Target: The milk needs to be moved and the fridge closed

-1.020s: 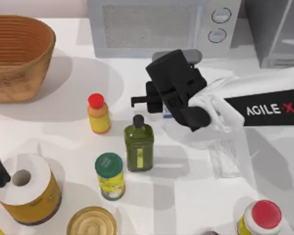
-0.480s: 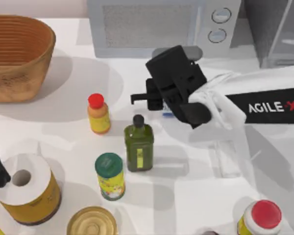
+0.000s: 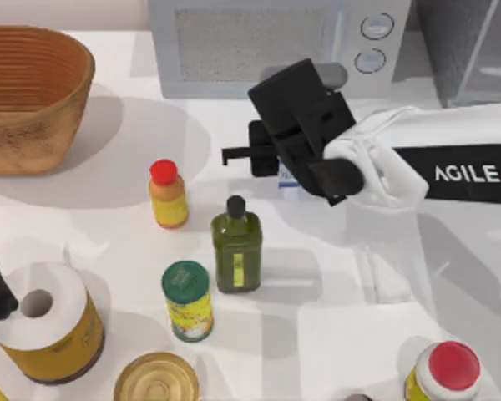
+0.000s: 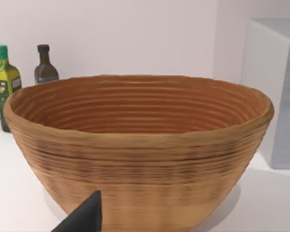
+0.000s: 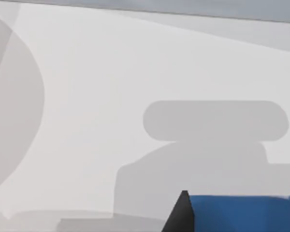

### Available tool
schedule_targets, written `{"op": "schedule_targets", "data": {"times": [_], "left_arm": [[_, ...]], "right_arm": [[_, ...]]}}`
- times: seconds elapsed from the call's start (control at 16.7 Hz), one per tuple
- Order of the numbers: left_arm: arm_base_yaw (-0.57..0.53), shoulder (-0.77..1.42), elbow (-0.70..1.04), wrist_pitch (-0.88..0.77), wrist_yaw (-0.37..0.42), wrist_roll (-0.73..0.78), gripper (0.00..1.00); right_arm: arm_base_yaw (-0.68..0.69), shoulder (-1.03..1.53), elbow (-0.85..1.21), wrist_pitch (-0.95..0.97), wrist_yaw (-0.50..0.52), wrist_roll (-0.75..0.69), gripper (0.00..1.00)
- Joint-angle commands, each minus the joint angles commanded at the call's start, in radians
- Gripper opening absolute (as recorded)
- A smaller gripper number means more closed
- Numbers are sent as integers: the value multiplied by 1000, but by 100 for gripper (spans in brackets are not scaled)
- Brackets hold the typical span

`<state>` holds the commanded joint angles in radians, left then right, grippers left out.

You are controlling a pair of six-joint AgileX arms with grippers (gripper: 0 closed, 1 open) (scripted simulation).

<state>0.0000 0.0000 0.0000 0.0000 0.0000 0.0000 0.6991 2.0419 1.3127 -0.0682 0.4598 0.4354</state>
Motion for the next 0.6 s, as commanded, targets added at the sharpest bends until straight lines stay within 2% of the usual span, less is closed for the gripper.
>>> {"op": "schedule_targets", "data": {"times": [0.3, 0.6], "left_arm": [[0, 0, 0, 0, 0, 0, 100], [0, 0, 0, 0, 0, 0, 100]], "right_arm": [[-42, -26, -54, 71, -26, -25, 0], [-216, -141, -282, 387, -132, -131, 0]]}}
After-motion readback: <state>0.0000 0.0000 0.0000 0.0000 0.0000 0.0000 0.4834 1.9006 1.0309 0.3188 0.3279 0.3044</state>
